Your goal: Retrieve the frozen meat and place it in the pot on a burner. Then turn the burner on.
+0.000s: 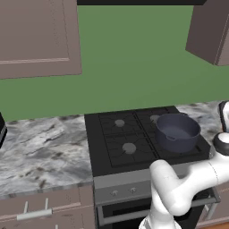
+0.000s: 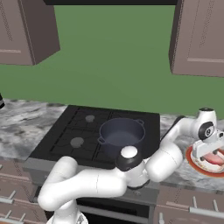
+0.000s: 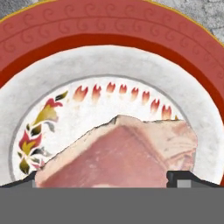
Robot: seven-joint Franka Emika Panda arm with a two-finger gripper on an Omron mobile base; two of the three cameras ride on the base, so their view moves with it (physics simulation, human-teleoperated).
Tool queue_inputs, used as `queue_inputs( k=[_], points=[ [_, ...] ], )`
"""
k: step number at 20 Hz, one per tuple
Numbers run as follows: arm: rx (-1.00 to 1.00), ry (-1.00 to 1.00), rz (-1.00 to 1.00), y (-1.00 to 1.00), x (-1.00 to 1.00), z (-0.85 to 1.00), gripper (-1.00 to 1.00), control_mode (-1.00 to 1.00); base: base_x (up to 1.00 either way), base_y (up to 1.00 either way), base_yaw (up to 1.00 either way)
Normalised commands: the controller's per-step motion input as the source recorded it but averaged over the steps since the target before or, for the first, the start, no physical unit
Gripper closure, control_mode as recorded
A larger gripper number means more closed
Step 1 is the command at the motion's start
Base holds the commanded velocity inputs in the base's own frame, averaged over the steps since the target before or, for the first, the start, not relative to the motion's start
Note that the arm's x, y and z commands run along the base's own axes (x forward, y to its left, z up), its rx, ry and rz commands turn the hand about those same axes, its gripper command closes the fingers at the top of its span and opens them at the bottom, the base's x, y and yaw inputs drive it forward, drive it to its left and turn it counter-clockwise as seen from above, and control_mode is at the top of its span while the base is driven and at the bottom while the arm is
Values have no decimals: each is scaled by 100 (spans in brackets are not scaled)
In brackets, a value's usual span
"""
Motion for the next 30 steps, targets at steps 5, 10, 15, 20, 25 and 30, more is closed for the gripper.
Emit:
queue_inputs(
  k=[5, 10, 15, 20, 25, 30],
  points=[
    [0, 0, 0, 0, -2, -8, 100, -100, 0, 0, 0],
    [0, 0, 0, 0, 0, -1, 100, -100, 0, 0, 0],
    [0, 0, 0, 0, 0, 0, 100, -100, 0, 0, 0],
    [0, -13, 0, 14, -30, 24, 100, -100, 0, 0, 0],
    [0, -14, 0, 38, -55, 29, 100, -100, 0, 0, 0],
    [0, -8, -3, 67, -52, 9, 100, -100, 0, 0, 0]
  ],
)
